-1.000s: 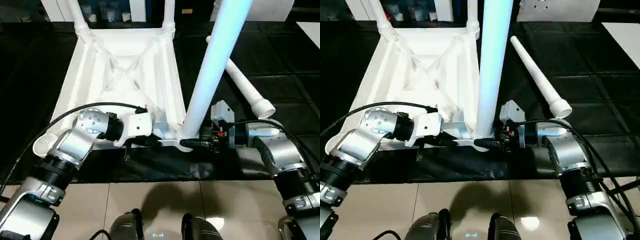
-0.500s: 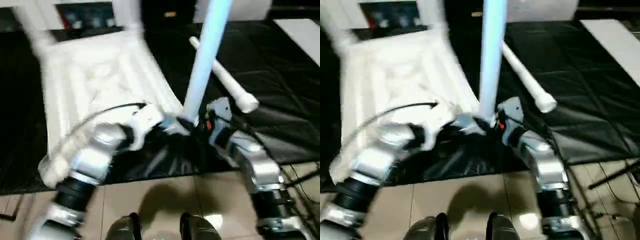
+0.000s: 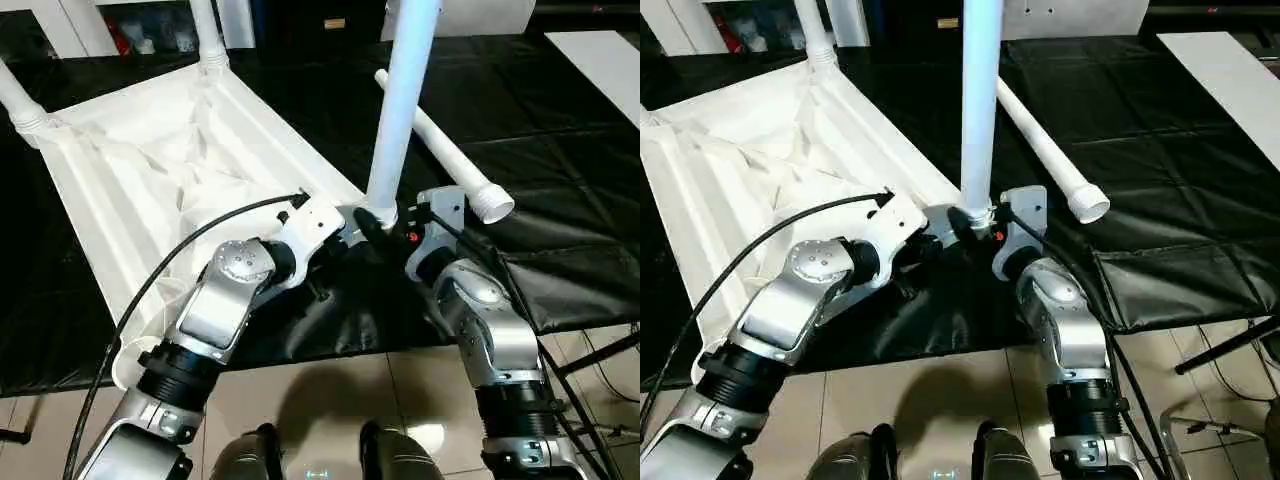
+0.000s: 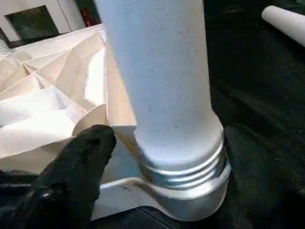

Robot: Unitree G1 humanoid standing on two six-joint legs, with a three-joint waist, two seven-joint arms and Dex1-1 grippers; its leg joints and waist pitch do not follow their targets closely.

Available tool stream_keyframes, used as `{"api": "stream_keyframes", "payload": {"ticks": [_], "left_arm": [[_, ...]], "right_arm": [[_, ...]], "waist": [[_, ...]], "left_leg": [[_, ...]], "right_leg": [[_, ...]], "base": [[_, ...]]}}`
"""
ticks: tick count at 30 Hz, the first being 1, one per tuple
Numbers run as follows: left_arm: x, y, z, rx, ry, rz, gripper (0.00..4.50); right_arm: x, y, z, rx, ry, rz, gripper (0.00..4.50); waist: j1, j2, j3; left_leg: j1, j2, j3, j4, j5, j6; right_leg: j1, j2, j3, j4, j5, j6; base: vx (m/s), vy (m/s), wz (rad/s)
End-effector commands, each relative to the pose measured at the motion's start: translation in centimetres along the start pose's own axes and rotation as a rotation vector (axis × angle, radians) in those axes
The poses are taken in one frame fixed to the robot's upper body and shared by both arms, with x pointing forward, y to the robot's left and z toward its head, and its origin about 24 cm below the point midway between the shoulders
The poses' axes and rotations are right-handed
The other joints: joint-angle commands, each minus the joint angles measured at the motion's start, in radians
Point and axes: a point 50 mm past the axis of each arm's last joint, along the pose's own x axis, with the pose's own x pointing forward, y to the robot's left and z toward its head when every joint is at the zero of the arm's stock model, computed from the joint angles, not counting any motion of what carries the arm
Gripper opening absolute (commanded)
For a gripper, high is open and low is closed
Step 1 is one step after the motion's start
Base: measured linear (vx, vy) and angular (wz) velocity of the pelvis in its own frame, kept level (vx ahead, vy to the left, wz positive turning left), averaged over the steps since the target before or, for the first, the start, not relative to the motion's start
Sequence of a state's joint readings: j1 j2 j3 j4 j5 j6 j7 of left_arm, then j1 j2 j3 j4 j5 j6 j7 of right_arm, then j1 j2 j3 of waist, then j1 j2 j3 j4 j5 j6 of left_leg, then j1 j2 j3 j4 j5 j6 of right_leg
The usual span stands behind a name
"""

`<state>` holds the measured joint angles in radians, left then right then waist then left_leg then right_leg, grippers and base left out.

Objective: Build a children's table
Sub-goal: Rotate leg to tighten

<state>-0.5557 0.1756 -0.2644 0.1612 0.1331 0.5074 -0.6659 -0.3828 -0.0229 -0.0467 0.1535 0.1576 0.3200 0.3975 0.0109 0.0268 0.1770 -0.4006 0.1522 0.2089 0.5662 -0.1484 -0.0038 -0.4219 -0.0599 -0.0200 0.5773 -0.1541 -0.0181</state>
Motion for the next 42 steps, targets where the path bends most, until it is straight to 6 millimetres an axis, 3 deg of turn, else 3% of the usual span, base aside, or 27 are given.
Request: {"api": "stream_keyframes", "payload": {"ticks": [1, 4, 5, 6, 12, 13, 17, 19, 20, 21, 24, 28, 29, 31, 35, 39, 42], "left_arm": [[0.2, 0.6, 0.8, 0.036, -0.049, 0.041, 0.00], [0.3, 1.0, 0.8, -0.022, -0.066, 0.056, 0.00], [0.3, 1.0, 1.0, -0.061, -0.089, 0.045, 0.28], [0.3, 1.2, 1.3, -0.091, -0.117, 0.058, 0.28], [-0.8, 1.8, 2.0, -0.084, -0.171, 0.080, 0.28], [-1.1, 1.9, 1.9, -0.085, -0.166, 0.080, 0.28], [-3.6, 3.6, 0.8, -0.042, -0.089, 0.122, 0.28], [-4.6, 4.1, 0.5, -0.036, -0.068, 0.130, 0.28], [-6.0, 4.7, 0.1, -0.024, -0.041, 0.132, 0.28], [-7.0, 5.1, -0.2, -0.015, -0.015, 0.129, 0.28], [-9.4, 6.1, -0.9, 0.010, 0.069, 0.151, 0.28], [-11.7, 7.3, -1.4, 0.016, 0.151, 0.219, 0.28], [-12.2, 7.6, -1.4, 0.009, 0.170, 0.239, 0.62], [-13.0, 8.0, -1.4, 0.006, 0.197, 0.275, 0.64], [-14.3, 8.8, -1.8, 0.030, 0.273, 0.340, 0.64], [-15.0, 9.0, -2.1, 0.042, 0.324, 0.369, 0.64], [-16.2, 9.7, -2.7, 0.090, 0.432, 0.433, 0.80]], "right_arm": [[-0.7, 0.0, -0.9, 0.051, 0.030, 0.018, 4.36], [-1.4, -0.8, -0.6, 0.059, 0.005, -0.018, 4.45], [-1.8, -1.3, -0.5, 0.070, -0.014, -0.039, 4.48], [-2.1, -1.6, -0.2, 0.077, -0.032, -0.051, 4.48], [-2.4, -1.0, 2.2, 0.050, -0.092, 0.098, 4.48], [-2.5, -0.9, 2.5, 0.050, -0.087, 0.135, 4.48], [-2.6, -0.8, 3.7, -0.035, -0.080, 0.301, 4.48], [-2.5, -0.9, 4.0, -0.043, -0.072, 0.335, 4.48], [-2.4, -0.9, 4.4, -0.057, -0.059, 0.389, 4.48], [-2.3, -1.0, 4.7, -0.074, -0.047, 0.428, 4.48], [-1.6, -1.1, 5.1, -0.116, -0.016, 0.508, 4.48], [0.2, -2.3, 5.9, -0.159, -0.026, 0.444, 4.48], [0.6, -2.5, 6.0, -0.166, -0.035, 0.425, 4.50], [1.3, -3.2, 6.4, -0.183, -0.055, 0.356, 4.50], [2.2, -4.6, 6.7, -0.191, -0.073, 0.211, 4.50], [2.1, -4.2, 6.0, -0.165, -0.052, 0.271, 4.50], [0.9, -2.4, 4.4, -0.166, 0.003, 0.410, 4.50]], "waist": [[0.007, -0.001, -0.081], [0.011, -0.003, -0.083], [0.014, -0.005, -0.086], [0.014, -0.005, -0.087], [0.020, 0.003, -0.094], [0.022, 0.011, -0.092], [0.023, 0.009, -0.089], [0.023, 0.013, -0.087], [0.024, 0.015, -0.087], [0.028, 0.013, -0.090], [0.028, 0.017, -0.088], [0.025, 0.018, -0.085], [0.027, 0.020, -0.085], [0.028, 0.015, -0.083], [0.029, 0.020, -0.085], [0.035, 0.017, -0.089], [0.039, 0.020, -0.087]], "left_leg": [[0.030, 0.070, -0.042, -0.069, -0.264, 0.052], [0.029, 0.070, -0.041, -0.068, -0.247, 0.056], [0.025, 0.069, -0.041, -0.064, -0.210, 0.067], [0.024, 0.069, -0.039, -0.063, -0.199, 0.072], [0.018, 0.069, -0.038, -0.054, -0.133, 0.129], [0.018, 0.071, -0.039, -0.054, -0.132, 0.135], [0.018, 0.073, -0.041, -0.055, -0.154, 0.121], [0.025, 0.073, -0.037, -0.055, -0.154, 0.110], [0.028, 0.073, -0.036, -0.054, -0.153, 0.106], [0.028, 0.075, -0.040, -0.055, -0.140, 0.105], [0.029, 0.077, -0.041, -0.055, -0.132, 0.103], [0.028, 0.073, -0.039, -0.053, -0.143, 0.081], [0.030, 0.074, -0.038, -0.052, -0.148, 0.075], [0.030, 0.074, -0.038, -0.055, -0.157, 0.065], [0.032, 0.073, -0.040, -0.054, -0.162, 0.053], [0.029, 0.072, -0.038, -0.051, -0.125, 0.077], [0.025, 0.074, -0.041, -0.052, -0.115, 0.100]], "right_leg": [[0.037, -0.084, 0.043, -0.075, -0.300, -0.199], [0.038, -0.084, 0.042, -0.072, -0.284, -0.204], [0.042, -0.086, 0.041, -0.068, -0.244, -0.216], [0.042, -0.085, 0.041, -0.065, -0.228, -0.222], [0.049, -0.083, 0.036, -0.054, -0.110, -0.253], [0.046, -0.081, 0.035, -0.054, -0.110, -0.261], [0.049, -0.081, 0.030, -0.053, -0.146, -0.253], [0.043, -0.077, 0.031, -0.055, -0.165, -0.249], [0.040, -0.077, 0.031, -0.056, -0.165, -0.249], [0.044, -0.079, 0.029, -0.050, -0.153, -0.256], [0.039, -0.077, 0.027, -0.043, -0.126, -0.273], [0.039, -0.080, 0.027, -0.046, -0.149, -0.283], [0.037, -0.082, 0.028, -0.046, -0.156, -0.282], [0.037, -0.080, 0.027, -0.047, -0.176, -0.276], [0.035, -0.082, 0.027, -0.047, -0.195, -0.272], [0.039, -0.079, 0.026, -0.039, -0.130, -0.271], [0.039, -0.077, 0.023, -0.037, -0.111, -0.261]], "base": [[0.000, 0.000, 0.00], [0.000, 0.000, 0.00], [0.000, 0.000, 0.00], [0.000, 0.000, 0.00], [0.000, 0.000, 0.00], [0.000, 0.000, 0.00], [0.000, 0.000, 0.00], [0.000, 0.000, 0.00], [0.000, 0.000, 0.00], [0.000, 0.000, 0.00], [0.000, 0.000, 0.00], [0.000, 0.000, 0.00], [0.000, 0.000, 0.00], [0.000, 0.000, 0.00], [0.000, 0.000, 0.00], [0.000, 0.000, 0.00], [0.000, 0.000, 0.00]]}}
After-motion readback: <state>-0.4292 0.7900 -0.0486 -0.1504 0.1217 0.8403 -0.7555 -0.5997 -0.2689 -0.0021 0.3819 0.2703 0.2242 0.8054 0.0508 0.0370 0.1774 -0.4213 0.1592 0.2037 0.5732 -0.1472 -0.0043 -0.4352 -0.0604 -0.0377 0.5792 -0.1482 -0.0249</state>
